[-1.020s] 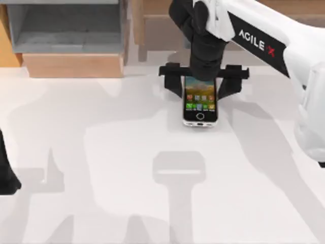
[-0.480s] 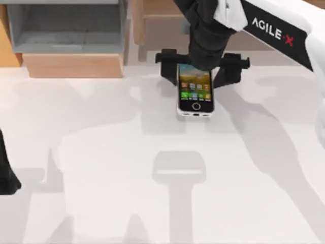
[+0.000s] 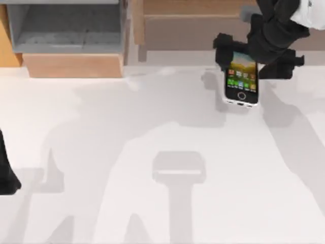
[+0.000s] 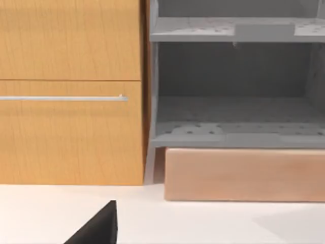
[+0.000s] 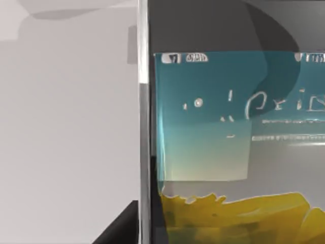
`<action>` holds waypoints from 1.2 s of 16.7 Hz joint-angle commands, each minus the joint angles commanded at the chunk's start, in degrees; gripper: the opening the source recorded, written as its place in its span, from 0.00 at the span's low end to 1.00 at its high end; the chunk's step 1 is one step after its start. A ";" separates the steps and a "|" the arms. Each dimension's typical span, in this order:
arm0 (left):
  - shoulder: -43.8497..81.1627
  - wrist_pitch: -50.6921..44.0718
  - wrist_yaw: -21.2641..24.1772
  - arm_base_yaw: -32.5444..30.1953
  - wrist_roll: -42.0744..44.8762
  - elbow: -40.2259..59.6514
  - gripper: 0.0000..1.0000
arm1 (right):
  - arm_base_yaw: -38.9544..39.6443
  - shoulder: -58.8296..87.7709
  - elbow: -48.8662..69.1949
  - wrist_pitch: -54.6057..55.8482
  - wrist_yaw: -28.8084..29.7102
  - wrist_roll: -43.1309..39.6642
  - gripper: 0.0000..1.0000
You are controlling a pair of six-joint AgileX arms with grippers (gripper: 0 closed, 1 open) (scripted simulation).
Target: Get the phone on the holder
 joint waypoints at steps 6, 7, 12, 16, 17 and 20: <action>0.00 0.00 0.00 0.00 0.00 0.00 1.00 | -14.94 -15.32 -25.96 21.23 -5.55 -8.00 0.00; 0.00 0.00 0.00 0.00 0.00 0.00 1.00 | -17.56 -17.92 -29.87 24.98 -6.46 -9.60 0.00; 0.00 0.00 0.00 0.00 0.00 0.00 1.00 | -30.50 -30.10 -45.49 43.81 -10.40 -18.26 0.00; 0.00 0.00 0.00 0.00 0.00 0.00 1.00 | -39.95 -36.80 -53.97 57.03 -12.46 -24.83 0.00; 0.00 0.00 0.00 0.00 0.00 0.00 1.00 | -42.07 -37.80 -55.61 59.80 -12.78 -26.26 0.00; 0.00 0.00 0.00 0.00 0.00 0.00 1.00 | -47.25 -39.30 -59.40 66.22 -13.32 -29.71 0.00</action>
